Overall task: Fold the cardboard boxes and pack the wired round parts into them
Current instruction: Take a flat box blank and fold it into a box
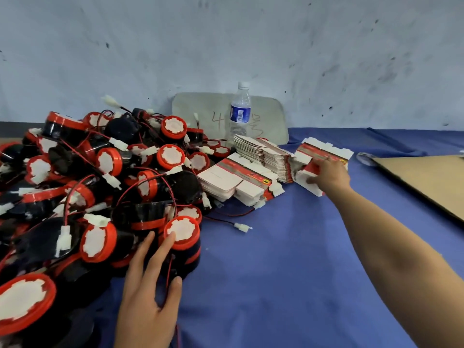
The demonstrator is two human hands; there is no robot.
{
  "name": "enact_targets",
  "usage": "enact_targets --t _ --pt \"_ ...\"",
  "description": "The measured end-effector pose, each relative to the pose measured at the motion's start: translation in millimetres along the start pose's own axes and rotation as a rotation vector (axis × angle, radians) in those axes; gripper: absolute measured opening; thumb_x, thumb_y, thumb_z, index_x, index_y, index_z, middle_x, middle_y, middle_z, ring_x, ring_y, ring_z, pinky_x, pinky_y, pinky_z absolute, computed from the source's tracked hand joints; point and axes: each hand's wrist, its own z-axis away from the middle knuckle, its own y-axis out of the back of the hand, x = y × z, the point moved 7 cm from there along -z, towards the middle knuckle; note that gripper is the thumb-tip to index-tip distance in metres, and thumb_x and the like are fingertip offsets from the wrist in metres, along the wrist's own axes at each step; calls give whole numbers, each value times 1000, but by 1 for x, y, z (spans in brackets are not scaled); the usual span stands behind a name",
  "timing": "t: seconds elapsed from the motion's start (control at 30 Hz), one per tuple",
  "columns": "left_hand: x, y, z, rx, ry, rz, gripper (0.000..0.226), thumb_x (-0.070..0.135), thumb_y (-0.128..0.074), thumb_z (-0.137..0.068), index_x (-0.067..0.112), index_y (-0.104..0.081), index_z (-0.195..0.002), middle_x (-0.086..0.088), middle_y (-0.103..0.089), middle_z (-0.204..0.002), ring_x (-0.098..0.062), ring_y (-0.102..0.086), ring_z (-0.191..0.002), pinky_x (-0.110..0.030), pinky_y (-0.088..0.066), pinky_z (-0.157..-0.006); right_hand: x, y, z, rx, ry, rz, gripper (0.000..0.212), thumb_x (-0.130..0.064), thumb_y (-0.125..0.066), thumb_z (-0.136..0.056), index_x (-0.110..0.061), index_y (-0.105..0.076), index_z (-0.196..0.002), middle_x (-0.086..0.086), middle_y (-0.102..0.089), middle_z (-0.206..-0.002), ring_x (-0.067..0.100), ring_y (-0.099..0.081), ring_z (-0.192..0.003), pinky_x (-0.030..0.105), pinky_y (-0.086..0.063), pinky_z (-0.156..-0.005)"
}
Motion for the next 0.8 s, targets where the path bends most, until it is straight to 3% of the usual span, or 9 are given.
enact_targets --t 0.1,0.27,0.43,0.53,0.6,0.7,0.8 --pt "2 0 2 -8 2 14 81 -7 -68 -80 50 -42 -131 20 -30 -150 -1 -20 -143 -31 -18 -114 -5 3 4 11 64 73 29 -36 -62 -90 -17 -65 -111 11 -64 -109 31 -59 -100 31 -39 -66" --pt "4 2 3 -22 16 33 82 -9 -67 -80 51 -41 -130 17 -32 -149 -4 -22 -143 -31 -18 -113 -10 11 15 -37 231 261 27 -20 -45 -97 -13 -64 -115 12 -65 -113 29 -59 -103 28 -37 -72" --pt "7 3 2 -14 20 54 83 -10 -66 -80 51 -40 -129 13 -33 -150 -7 -22 -143 -30 -17 -113 7 56 45 -109 310 189 30 -21 -40 -100 -12 -68 -107 13 -66 -94 29 -53 -79 37 -42 -70" --pt "10 6 2 11 4 53 83 -10 -66 -80 50 -39 -130 11 -34 -151 -9 -23 -143 -29 -19 -111 22 88 83 -122 385 92 36 -31 -38 -103 -14 -68 -113 13 -70 -98 35 -58 -95 45 -45 -83" --pt "12 5 3 9 -7 60 81 -9 -64 -82 51 -38 -130 11 -34 -151 -8 -23 -143 -28 -19 -111 27 106 119 -85 439 114 37 -33 -35 -103 -25 -63 -125 8 -71 -106 39 -56 -109 46 -45 -86" --pt "17 7 5 20 -10 11 77 -7 -66 -82 45 -40 -131 0 -44 -140 -20 -36 -135 -32 -26 -107 26 127 176 43 474 199 37 -29 -38 -100 -35 -55 -132 3 -73 -103 36 -63 -90 40 -48 -71" --pt "39 25 13 237 -132 -157 49 16 -64 -83 19 -56 -131 -16 -48 -111 -37 -43 -102 -44 -37 -91 15 148 240 250 541 146 36 -13 -76 -79 -25 -71 -112 2 -75 -83 31 -67 -61 38 -49 -46"
